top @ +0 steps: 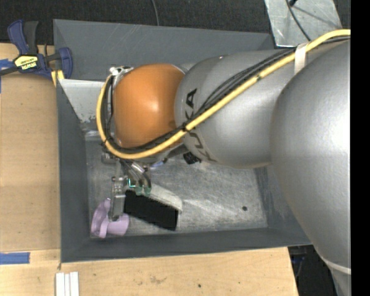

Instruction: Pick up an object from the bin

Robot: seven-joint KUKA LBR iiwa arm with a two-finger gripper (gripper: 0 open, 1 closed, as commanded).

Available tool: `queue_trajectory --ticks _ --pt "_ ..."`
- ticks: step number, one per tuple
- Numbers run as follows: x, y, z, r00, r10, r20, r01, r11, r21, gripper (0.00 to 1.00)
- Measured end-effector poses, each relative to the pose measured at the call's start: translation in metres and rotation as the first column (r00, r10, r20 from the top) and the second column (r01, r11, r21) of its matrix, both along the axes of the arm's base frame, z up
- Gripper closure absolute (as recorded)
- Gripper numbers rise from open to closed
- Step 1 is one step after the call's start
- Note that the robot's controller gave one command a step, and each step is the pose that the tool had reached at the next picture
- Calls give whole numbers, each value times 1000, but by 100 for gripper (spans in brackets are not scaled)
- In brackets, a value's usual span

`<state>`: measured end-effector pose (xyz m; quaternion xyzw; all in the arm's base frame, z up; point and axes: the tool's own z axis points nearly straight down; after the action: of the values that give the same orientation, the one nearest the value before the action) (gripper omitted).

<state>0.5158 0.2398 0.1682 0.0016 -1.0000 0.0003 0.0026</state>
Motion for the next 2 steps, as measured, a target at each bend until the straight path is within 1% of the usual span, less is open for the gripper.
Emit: queue_trajectory --ticks 1,2 --pt "2 -1 4 1000 -2 7 2 1000 2 0" --pt "-10 -58 -62 1000 15 11 -15 1000 3 0"
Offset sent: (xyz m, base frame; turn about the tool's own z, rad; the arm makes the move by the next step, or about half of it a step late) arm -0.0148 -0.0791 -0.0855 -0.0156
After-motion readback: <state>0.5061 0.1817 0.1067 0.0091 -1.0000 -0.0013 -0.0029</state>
